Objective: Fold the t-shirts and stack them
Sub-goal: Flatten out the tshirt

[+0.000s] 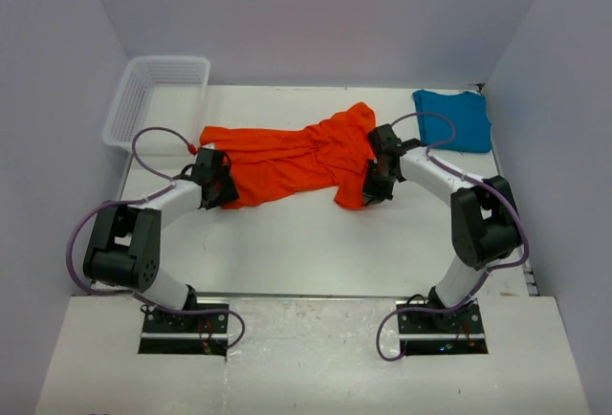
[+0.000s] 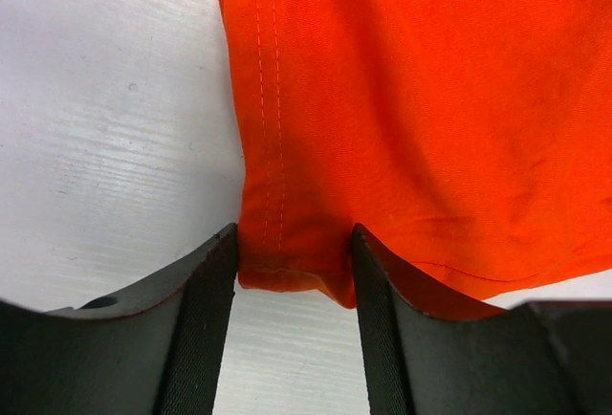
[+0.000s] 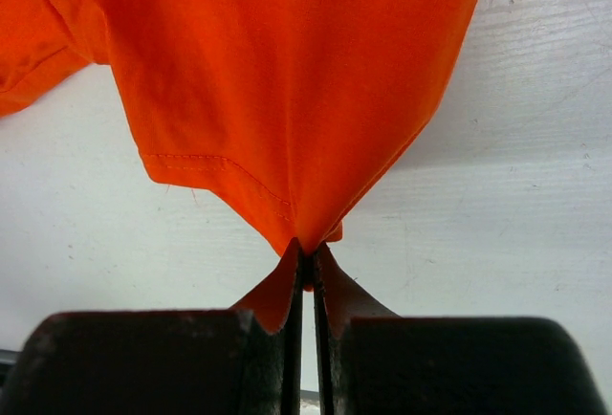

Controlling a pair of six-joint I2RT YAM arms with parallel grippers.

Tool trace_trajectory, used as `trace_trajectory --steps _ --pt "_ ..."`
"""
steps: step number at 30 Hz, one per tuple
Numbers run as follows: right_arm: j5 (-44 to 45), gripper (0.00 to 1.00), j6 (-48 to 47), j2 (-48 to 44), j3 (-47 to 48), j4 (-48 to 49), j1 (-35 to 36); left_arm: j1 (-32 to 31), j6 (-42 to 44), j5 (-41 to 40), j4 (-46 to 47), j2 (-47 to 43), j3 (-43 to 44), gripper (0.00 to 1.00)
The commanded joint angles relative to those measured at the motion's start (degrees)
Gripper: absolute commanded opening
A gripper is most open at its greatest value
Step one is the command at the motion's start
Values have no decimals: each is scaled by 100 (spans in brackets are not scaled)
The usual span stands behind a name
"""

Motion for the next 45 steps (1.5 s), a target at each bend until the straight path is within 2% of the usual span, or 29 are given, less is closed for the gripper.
trace_trajectory --steps 1,11,17,21,22,23,25,26,28,30,32,33,34,35,38,45 --pt "-107 0 -23 -177 -7 8 24 57 27 94 203 -71 -44 51" --pt "25 0 65 -107 89 -45 33 57 -8 85 -236 -703 -88 37" --pt "43 0 74 -19 186 -98 24 57 10 76 -535 -1212 -202 41" --pt "8 0 83 -54 230 -107 24 57 36 85 -553 -1275 -263 38" --pt "8 0 83 -63 247 -115 33 57 36 94 -536 -1275 -272 36" --pt "8 0 74 -54 256 -150 24 57 36 111 -492 -1266 -272 30" --pt "51 0 83 -115 257 -168 24 57 36 138 -439 -1214 -255 26" --pt "52 0 74 -133 256 -168 33 57 36 155 -430 -1187 -246 12" --pt "60 0 83 -168 248 -186 24 57 45 173 -369 -1117 -228 4" --pt "52 0 83 -168 239 -186 24 57 45 173 -316 -1056 -237 5" --pt "34 0 83 -168 239 -186 24 57 45 173 -307 -976 -229 10" --pt "43 0 66 -186 213 -177 24 57 45 164 -307 -968 -246 15" --pt "51 0 65 -177 213 -177 24 57 54 155 -316 -967 -255 32" --pt "69 0 65 -177 204 -177 24 57 54 94 -333 -959 -263 40" --pt "34 0 48 -160 186 -142 24 57 98 6 -316 -941 -299 54" --pt "-71 0 39 -151 142 -89 24 57 63 6 -70 -801 -422 55"
